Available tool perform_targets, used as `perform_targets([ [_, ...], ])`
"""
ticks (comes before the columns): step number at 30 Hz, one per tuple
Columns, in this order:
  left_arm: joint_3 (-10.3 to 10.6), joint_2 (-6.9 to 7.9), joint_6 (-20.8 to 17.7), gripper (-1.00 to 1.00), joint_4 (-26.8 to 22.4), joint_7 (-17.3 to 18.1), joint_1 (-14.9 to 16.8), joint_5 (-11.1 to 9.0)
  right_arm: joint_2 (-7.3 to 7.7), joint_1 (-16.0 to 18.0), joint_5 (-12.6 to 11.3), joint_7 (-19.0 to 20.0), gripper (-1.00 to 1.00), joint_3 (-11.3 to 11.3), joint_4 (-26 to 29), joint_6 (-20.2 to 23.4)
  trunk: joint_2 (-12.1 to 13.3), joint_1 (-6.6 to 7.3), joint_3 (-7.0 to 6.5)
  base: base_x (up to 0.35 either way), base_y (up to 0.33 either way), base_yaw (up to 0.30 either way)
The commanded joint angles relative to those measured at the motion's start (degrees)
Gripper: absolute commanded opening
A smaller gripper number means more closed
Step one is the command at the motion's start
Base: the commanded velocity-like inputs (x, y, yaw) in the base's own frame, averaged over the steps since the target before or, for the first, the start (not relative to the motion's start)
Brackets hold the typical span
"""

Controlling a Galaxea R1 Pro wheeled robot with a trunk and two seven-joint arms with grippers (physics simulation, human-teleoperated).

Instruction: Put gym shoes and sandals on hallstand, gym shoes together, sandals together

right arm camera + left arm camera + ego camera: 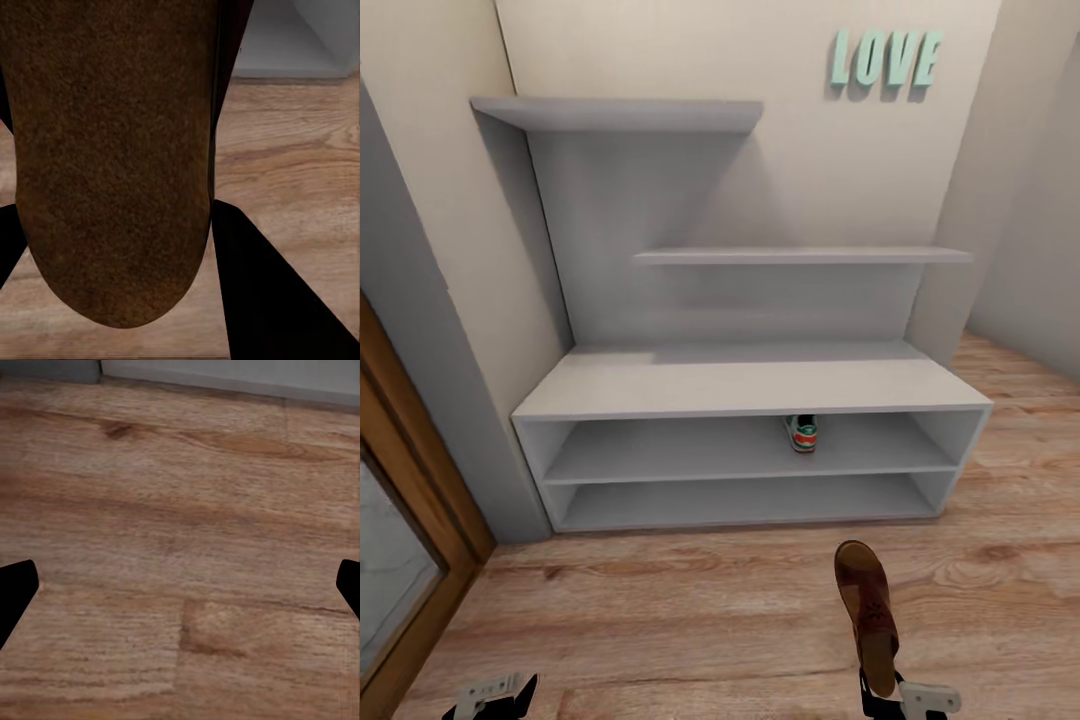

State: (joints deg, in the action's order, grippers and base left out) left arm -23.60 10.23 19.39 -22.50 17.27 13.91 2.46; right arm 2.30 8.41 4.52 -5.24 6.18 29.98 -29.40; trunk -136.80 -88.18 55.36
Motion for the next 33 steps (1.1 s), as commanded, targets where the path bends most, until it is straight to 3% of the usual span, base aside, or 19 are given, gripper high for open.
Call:
perform_targets([
  [1, -0.5, -0.04, 0.1, 1.00, 0.1, 0.5, 0.1, 0.3, -0.01, 0.0, 0.3, -0.3, -1.00, 0.1, 0.0, -0.1, 0.0, 0.02, 0.05, -0.074, 0.305, 0.000],
  [22, 0.0, -0.24, 0.1, 1.00, 0.0, 0.5, 0.1, 0.4, -0.09, 0.0, 0.2, -0.3, -1.00, 0.1, 0.1, -0.1, 0.0, 0.02, 0.05, -0.097, 0.305, 0.000],
  [33, 0.5, -0.68, 0.2, 1.00, 0.1, 1.0, 0.1, 1.0, -0.09, 0.1, 0.4, -0.2, -1.00, 0.2, -0.3, 0.3, 0.0, 0.02, 0.05, 0.035, 0.231, 0.000],
])
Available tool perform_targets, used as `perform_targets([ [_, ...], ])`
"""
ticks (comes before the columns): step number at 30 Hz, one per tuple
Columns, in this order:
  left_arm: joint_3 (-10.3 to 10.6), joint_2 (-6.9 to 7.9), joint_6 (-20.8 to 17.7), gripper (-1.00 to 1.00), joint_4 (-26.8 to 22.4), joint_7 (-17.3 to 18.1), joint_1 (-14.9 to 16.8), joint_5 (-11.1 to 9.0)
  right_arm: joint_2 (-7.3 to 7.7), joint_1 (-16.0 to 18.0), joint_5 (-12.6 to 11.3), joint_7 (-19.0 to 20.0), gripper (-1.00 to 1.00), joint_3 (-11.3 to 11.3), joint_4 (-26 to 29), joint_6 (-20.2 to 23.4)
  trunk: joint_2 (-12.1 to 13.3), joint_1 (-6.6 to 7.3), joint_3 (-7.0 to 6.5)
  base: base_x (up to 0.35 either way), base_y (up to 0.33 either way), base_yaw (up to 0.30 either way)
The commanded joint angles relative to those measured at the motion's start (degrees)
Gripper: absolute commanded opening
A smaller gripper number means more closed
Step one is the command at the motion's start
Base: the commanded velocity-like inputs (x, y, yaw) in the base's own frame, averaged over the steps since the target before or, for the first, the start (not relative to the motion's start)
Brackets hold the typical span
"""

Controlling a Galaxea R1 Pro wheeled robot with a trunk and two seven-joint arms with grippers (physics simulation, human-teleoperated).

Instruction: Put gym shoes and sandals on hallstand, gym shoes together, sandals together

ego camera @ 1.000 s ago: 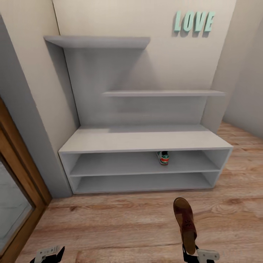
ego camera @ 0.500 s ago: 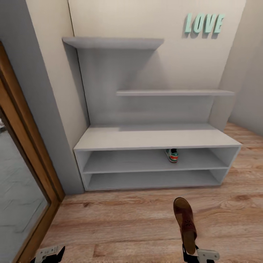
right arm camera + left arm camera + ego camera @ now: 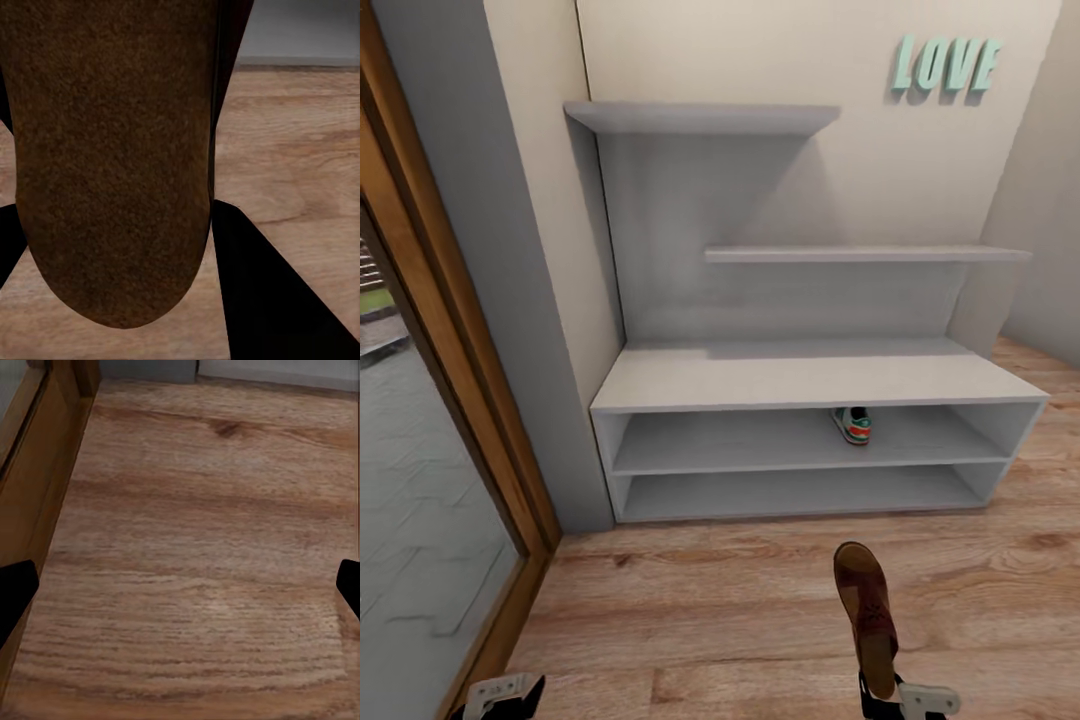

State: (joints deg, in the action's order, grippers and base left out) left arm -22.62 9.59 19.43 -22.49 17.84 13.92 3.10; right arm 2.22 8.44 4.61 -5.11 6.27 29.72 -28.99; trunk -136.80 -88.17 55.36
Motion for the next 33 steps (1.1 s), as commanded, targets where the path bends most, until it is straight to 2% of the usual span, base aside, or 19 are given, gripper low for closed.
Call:
perform_targets([
  [1, -0.1, -0.06, 0.4, 1.00, 0.1, 1.0, 0.1, 0.4, -0.03, 0.1, 0.3, -0.3, -1.00, 0.0, 0.1, 0.2, 0.0, 0.01, 0.05, 0.020, 0.043, 0.000],
  [6, 1.7, -0.09, 3.3, 1.00, 0.3, 5.3, 0.0, 0.6, -0.81, 0.4, 0.5, -0.3, -1.00, -0.5, 0.3, 5.1, 0.0, 0.01, 0.05, 0.008, 0.017, 0.000],
  [8, 2.1, -0.08, 5.3, 1.00, 0.9, 8.2, -0.2, 0.7, -1.56, 1.8, 0.4, -0.3, -1.00, -0.6, 0.4, 9.9, 0.0, 0.01, 0.05, 0.002, 0.005, 0.000],
  [13, 2.5, 0.18, 10.1, 1.00, 2.4, 15.8, -1.2, 0.8, -4.28, 9.5, 0.4, -0.5, -1.00, -0.7, 2.4, 26.5, 0.0, 0.01, 0.05, 0.001, 0.002, 0.000],
  [15, 2.5, 0.22, 10.7, 1.00, 2.5, 17.1, -1.4, 0.8, -5.02, 11.5, 0.4, -0.5, -1.00, -0.7, 2.6, 30.2, 0.0, 0.01, 0.05, 0.000, 0.000, 0.000],
  [16, 2.5, 0.26, 11.2, 1.00, 2.6, 18.0, -1.5, 0.8, -5.84, 13.4, 0.3, -0.6, -1.00, -0.7, 2.8, 33.4, 0.0, 0.01, 0.05, 0.000, 0.000, 0.000],
  [18, 2.5, 0.30, 11.5, 1.00, 2.7, 18.8, -1.6, 0.8, -7.34, 16.3, 0.4, -0.7, -1.00, -0.7, 2.9, 37.0, 0.0, 0.01, 0.05, 0.000, 0.000, 0.000],
  [21, 2.6, 0.35, 11.7, 1.00, 2.8, 19.3, -1.7, 0.8, -9.32, 19.7, 0.4, -1.8, -1.00, -0.7, 2.9, 39.9, 0.0, 0.01, 0.05, 0.000, 0.000, 0.000],
  [25, 2.7, 0.24, 11.7, 1.00, 2.7, 19.5, -1.7, 0.8, -12.22, 24.2, 0.3, -8.7, -1.00, -0.8, 2.9, 42.3, 0.0, 0.01, 0.05, 0.000, 0.000, 0.000],
  [28, 2.7, 0.08, 11.6, 1.00, 2.4, 19.5, -1.7, 0.9, -12.22, 26.0, 0.3, -12.7, -1.00, -0.8, 2.9, 43.2, 0.0, 0.01, 0.05, 0.000, 0.000, 0.000],
  [33, 2.7, 0.03, 11.6, 1.00, 2.2, 19.3, -1.7, 0.9, -12.22, 27.0, 0.2, -14.6, -1.00, -0.8, 2.5, 43.5, 0.0, 0.01, 0.05, 0.040, 0.000, 0.000],
])
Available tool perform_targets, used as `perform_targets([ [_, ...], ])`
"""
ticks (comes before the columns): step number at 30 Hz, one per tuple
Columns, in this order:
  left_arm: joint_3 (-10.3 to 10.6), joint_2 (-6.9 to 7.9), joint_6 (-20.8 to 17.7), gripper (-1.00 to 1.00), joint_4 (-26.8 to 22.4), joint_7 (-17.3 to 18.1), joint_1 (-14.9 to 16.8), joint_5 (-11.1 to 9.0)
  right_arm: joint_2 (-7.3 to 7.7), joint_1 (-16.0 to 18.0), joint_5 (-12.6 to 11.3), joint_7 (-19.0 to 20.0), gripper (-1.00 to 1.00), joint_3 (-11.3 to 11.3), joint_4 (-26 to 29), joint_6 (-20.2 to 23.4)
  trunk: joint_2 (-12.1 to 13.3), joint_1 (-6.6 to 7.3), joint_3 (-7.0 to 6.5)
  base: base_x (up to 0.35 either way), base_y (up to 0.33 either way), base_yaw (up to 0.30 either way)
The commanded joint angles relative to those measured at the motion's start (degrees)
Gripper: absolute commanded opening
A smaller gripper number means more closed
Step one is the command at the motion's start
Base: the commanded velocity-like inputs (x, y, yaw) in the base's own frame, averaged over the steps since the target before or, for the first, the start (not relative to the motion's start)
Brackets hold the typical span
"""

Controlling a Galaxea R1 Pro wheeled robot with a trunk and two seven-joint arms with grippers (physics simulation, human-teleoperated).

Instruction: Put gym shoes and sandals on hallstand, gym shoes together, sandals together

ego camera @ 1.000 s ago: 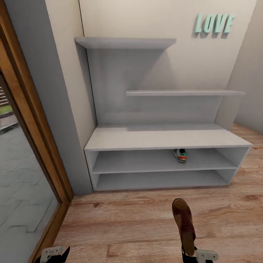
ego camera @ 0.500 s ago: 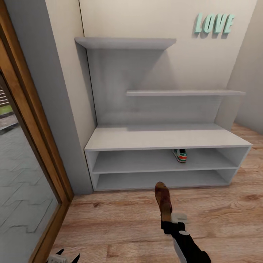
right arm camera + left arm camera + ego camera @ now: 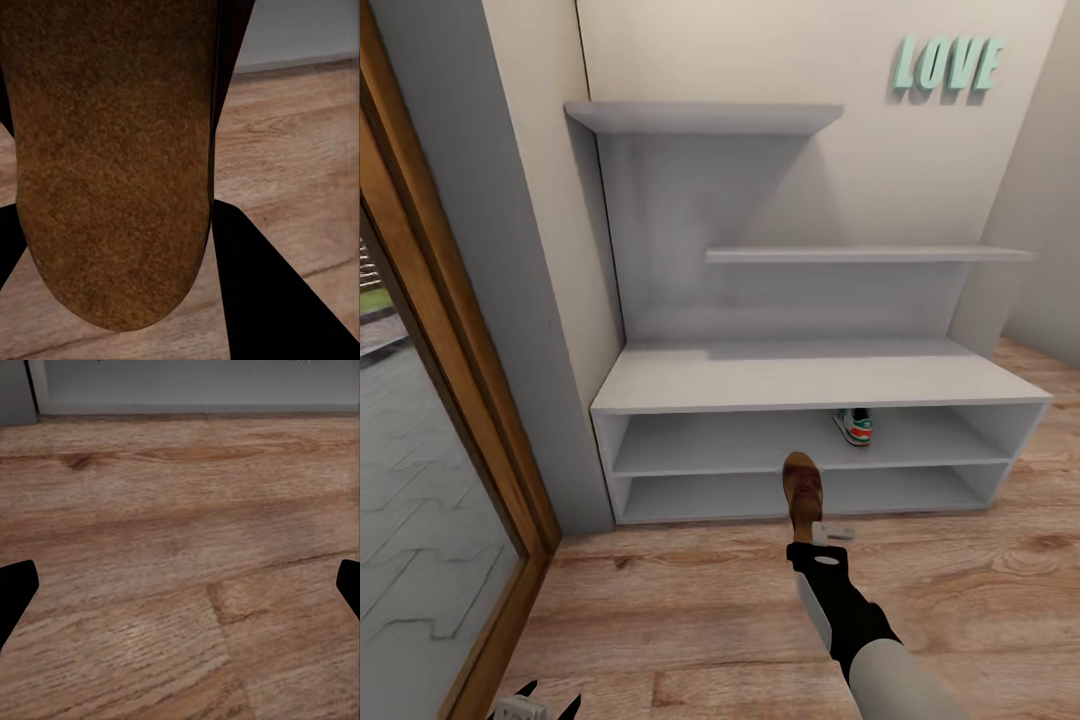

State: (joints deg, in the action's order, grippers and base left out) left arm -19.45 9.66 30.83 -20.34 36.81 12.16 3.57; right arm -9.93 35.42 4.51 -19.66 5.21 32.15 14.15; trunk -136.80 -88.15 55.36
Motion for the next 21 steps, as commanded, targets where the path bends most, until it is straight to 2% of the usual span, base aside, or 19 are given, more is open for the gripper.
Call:
perform_targets([
  [1, -0.5, -0.04, 0.2, 1.00, 0.0, 0.3, 0.1, 0.4, -0.07, 0.0, 0.3, -0.1, -1.00, 0.2, 0.1, 0.3, 0.0, -0.01, 0.05, 0.237, 0.000, 0.000],
  [21, -0.5, -0.08, 0.2, 1.00, -0.1, 0.3, 0.1, 0.3, -0.07, 0.0, 0.4, 0.0, -1.00, 0.2, -0.2, 0.3, 0.0, -0.01, 0.05, 0.325, 0.000, 0.000],
])
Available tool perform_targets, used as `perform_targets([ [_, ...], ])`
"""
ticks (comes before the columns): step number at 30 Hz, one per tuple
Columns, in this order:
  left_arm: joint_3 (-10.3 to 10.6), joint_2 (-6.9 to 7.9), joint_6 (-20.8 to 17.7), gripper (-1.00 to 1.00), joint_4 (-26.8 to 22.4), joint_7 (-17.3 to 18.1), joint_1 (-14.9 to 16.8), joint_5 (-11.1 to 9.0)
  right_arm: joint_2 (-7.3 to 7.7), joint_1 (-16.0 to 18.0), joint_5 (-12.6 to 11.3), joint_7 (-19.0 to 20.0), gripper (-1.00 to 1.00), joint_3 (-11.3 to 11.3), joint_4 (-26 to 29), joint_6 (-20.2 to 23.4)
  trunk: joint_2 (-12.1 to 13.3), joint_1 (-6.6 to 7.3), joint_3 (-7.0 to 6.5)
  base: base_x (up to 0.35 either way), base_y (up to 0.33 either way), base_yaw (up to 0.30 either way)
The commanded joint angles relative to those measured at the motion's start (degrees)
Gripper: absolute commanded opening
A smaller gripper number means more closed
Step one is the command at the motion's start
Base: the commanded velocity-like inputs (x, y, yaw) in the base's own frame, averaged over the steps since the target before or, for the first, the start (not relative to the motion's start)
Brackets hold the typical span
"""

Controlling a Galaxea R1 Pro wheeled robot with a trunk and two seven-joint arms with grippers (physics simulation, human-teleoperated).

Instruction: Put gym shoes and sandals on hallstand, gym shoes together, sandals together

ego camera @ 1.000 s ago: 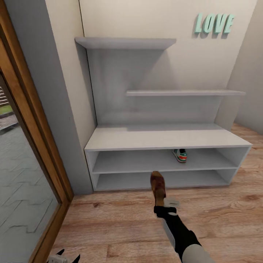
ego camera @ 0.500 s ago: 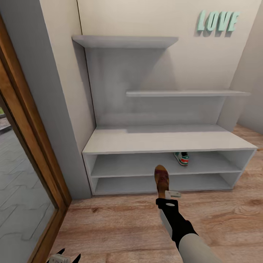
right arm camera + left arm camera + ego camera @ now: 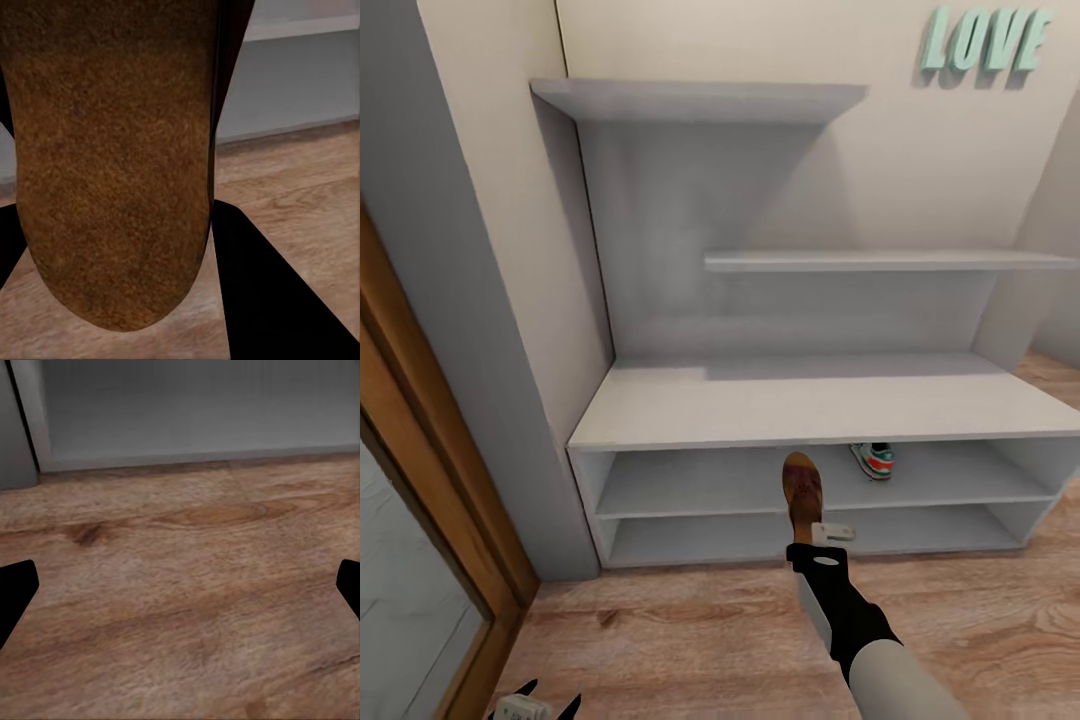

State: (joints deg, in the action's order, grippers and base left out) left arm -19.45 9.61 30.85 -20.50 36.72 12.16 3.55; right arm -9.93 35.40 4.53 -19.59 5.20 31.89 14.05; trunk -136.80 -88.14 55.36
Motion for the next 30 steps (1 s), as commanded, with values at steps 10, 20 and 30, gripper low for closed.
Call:
perform_targets([
  [10, -0.4, -0.03, 0.1, 1.00, -0.3, 0.5, 0.1, 0.3, -0.07, 0.0, 0.4, -0.2, -1.00, 0.3, 0.1, 0.3, 0.0, -0.02, 0.39, 0.062, 0.000, 0.000],
  [20, -0.4, -0.03, 0.1, 1.00, -0.3, 0.5, 0.1, 0.3, -0.07, 0.0, 0.5, -0.3, -1.00, 0.3, 0.1, 0.3, -2.8, -1.56, 2.52, 0.001, 0.000, 0.000],
  [30, -0.5, -0.03, 0.1, 1.00, -0.3, 0.3, 0.1, 0.4, -0.07, 0.0, 0.6, -0.3, -1.00, 0.3, 0.0, 0.3, -6.5, -3.56, 5.17, 0.000, 0.000, 0.000],
])
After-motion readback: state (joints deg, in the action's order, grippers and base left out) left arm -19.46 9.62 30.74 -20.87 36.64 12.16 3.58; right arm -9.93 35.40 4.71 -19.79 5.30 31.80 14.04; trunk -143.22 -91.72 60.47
